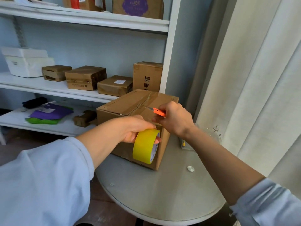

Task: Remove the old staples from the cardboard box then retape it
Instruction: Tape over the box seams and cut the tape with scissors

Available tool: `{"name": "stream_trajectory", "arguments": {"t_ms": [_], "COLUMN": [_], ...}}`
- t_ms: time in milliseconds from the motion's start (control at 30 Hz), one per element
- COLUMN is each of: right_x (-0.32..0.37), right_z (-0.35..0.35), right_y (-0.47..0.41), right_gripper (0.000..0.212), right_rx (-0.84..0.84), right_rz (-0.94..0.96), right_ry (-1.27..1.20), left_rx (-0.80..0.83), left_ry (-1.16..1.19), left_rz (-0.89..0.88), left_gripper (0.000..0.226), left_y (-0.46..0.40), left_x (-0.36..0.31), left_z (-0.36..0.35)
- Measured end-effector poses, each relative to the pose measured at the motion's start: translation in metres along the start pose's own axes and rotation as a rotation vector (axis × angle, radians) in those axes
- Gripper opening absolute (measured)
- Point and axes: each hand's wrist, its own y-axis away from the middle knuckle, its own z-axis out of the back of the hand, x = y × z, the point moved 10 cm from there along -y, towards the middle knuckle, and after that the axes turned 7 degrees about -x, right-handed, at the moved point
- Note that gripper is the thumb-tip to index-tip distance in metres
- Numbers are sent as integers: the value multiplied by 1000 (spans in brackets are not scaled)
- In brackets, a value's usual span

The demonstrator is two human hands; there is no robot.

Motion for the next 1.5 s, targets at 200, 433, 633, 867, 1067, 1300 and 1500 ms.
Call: {"name": "stream_trajectory", "arguments": {"t_ms": [200, 433, 633, 867, 1067, 1300, 1500], "right_x": [4, -19, -24, 11, -16, -45, -51], "right_z": [10, 22, 8, 17, 11, -16, -22], "right_y": [-2, -18, -14, -11, -21, -23, -26], "right_gripper": [12, 18, 13, 13, 21, 17, 18], "right_rx": [22, -32, 49, -14, 97, 183, 209], "right_rz": [27, -121, -164, 29, -108, -314, -348], "right_ry": [-17, -235, -357, 17, -170, -438, -478], "left_rx": [-13, -16, -18, -239, -191, -290, -277], "left_ry": [30, 123, 85, 9, 87, 64, 38], "left_rz": [8, -12, 44, -81, -63, -93, -47], "left_gripper": [21, 17, 14, 23, 19, 9, 10], "left_y": [6, 3, 5, -1, 5, 2, -13], "left_x": [8, -3, 13, 1, 1, -3, -2], "left_z": [5, 8, 11, 18, 14, 30, 31]}}
